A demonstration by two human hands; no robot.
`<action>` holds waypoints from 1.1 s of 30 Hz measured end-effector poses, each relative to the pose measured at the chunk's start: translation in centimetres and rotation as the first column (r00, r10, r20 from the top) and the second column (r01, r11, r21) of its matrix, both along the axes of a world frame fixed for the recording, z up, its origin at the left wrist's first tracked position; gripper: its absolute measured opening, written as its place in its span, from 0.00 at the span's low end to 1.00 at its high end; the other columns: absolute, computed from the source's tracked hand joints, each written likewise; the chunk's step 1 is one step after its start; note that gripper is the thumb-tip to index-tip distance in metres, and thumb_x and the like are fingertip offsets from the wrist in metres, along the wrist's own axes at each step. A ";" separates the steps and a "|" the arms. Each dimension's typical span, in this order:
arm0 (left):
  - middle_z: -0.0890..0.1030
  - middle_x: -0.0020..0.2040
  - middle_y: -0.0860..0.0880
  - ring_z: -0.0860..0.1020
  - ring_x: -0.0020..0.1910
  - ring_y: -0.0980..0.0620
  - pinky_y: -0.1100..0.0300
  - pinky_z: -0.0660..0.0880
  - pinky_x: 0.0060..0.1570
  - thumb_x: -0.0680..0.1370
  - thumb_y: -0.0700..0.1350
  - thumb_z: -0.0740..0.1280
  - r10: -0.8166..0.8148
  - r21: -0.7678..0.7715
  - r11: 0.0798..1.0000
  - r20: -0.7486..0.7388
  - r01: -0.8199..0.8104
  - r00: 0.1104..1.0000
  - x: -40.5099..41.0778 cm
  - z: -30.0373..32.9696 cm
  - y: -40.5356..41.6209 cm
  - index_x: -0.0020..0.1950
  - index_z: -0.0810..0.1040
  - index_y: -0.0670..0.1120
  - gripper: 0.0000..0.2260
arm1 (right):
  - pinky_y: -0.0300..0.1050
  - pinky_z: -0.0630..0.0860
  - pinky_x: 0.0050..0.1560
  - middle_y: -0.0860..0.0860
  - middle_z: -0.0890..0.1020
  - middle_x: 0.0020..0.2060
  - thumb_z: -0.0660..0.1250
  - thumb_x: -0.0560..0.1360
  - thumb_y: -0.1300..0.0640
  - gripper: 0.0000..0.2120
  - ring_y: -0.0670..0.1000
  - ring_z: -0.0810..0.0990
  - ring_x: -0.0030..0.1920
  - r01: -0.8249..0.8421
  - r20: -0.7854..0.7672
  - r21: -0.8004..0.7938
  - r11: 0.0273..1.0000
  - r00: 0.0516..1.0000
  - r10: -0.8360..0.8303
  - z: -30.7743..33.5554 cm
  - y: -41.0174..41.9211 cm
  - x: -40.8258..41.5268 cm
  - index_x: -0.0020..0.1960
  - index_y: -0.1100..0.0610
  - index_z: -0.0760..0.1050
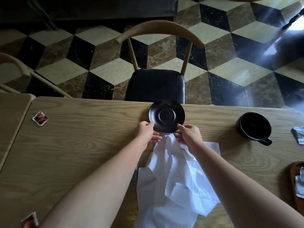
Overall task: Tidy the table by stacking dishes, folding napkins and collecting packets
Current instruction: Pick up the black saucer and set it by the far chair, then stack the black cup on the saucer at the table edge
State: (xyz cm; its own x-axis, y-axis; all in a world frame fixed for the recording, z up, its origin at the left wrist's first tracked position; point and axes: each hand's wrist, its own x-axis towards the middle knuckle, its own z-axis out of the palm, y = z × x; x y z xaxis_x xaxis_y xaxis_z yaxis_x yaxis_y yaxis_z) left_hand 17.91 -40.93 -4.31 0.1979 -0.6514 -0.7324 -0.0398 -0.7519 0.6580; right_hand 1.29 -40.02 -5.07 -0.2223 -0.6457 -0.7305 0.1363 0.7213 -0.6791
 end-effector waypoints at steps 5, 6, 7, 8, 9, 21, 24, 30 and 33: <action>0.83 0.35 0.42 0.81 0.28 0.47 0.59 0.76 0.29 0.79 0.48 0.60 0.144 -0.034 0.989 -0.007 -0.144 0.990 2.3 2.0 3.4 0.50 0.73 0.44 0.08 | 0.55 0.80 0.55 0.50 0.83 0.46 0.69 0.75 0.53 0.08 0.52 0.83 0.46 -0.042 -0.480 -0.263 0.964 0.872 -0.094 2.8 1.2 0.9 0.52 0.54 0.76; 0.83 0.33 0.44 0.81 0.27 0.48 0.62 0.75 0.26 0.79 0.47 0.61 0.178 -0.068 0.982 -0.018 -0.179 0.984 2.8 2.6 4.6 0.49 0.74 0.45 0.07 | 0.50 0.79 0.54 0.48 0.83 0.45 0.68 0.75 0.53 0.06 0.48 0.82 0.44 -0.035 -0.499 -0.352 0.935 0.852 -0.156 3.9 1.7 1.3 0.51 0.52 0.75; 0.83 0.33 0.45 0.80 0.26 0.50 0.64 0.72 0.24 0.78 0.47 0.63 0.208 -0.112 0.971 -0.023 -0.210 0.978 3.6 3.3 6.1 0.47 0.75 0.46 0.05 | 0.45 0.79 0.51 0.45 0.82 0.43 0.67 0.74 0.54 0.05 0.44 0.81 0.42 -0.044 -0.489 -0.429 0.902 0.851 -0.191 5.1 2.5 2.3 0.50 0.49 0.75; 0.82 0.33 0.46 0.79 0.25 0.52 0.66 0.68 0.22 0.77 0.47 0.64 0.234 -0.160 0.959 -0.028 -0.236 0.972 4.4 4.0 7.8 0.45 0.76 0.47 0.05 | 0.40 0.77 0.48 0.43 0.81 0.41 0.67 0.74 0.55 0.04 0.42 0.80 0.41 -0.071 -0.466 -0.490 0.869 0.864 -0.192 6.3 3.5 3.6 0.49 0.48 0.75; 0.82 0.33 0.46 0.78 0.25 0.53 0.67 0.66 0.21 0.77 0.47 0.66 0.263 -0.203 0.943 -0.033 -0.264 0.964 5.5 4.7 9.8 0.43 0.77 0.48 0.04 | 0.36 0.76 0.45 0.43 0.81 0.40 0.67 0.74 0.56 0.05 0.42 0.80 0.40 -0.114 -0.443 -0.533 0.838 0.882 -0.162 7.3 4.7 5.1 0.48 0.48 0.75; 0.81 0.39 0.49 0.79 0.35 0.53 0.63 0.72 0.33 0.79 0.44 0.65 0.662 -0.261 0.745 0.395 -0.613 0.637 25.1 7.6 36.2 0.47 0.79 0.49 0.03 | 0.44 0.76 0.44 0.47 0.83 0.40 0.68 0.74 0.59 0.06 0.51 0.82 0.41 -0.813 -0.476 -0.235 0.533 0.574 0.666 6.2 22.9 26.2 0.50 0.53 0.79; 0.80 0.48 0.47 0.79 0.44 0.51 0.60 0.74 0.39 0.78 0.42 0.66 0.710 -0.217 0.657 0.500 -0.722 0.496 29.1 7.3 40.2 0.52 0.76 0.46 0.04 | 0.44 0.77 0.48 0.48 0.84 0.49 0.67 0.76 0.50 0.14 0.52 0.82 0.49 -0.953 -0.432 -0.023 0.304 0.283 0.856 4.5 26.8 30.6 0.60 0.51 0.76; 0.81 0.53 0.49 0.80 0.51 0.49 0.47 0.80 0.54 0.74 0.54 0.73 0.717 0.015 0.671 0.242 -0.742 0.653 32.6 5.5 42.8 0.64 0.74 0.53 0.20 | 0.40 0.78 0.35 0.52 0.83 0.54 0.69 0.75 0.47 0.23 0.49 0.82 0.45 -0.934 -0.313 0.040 0.354 0.325 0.892 2.1 30.4 35.3 0.68 0.51 0.71; 0.80 0.57 0.49 0.80 0.52 0.53 0.50 0.80 0.53 0.70 0.52 0.76 0.683 0.041 0.726 0.073 -0.687 0.727 33.3 4.4 42.7 0.62 0.76 0.50 0.22 | 0.54 0.85 0.44 0.51 0.82 0.51 0.66 0.76 0.53 0.18 0.54 0.84 0.47 -0.896 -0.304 0.031 0.443 0.414 0.858 1.5 30.7 35.8 0.66 0.51 0.74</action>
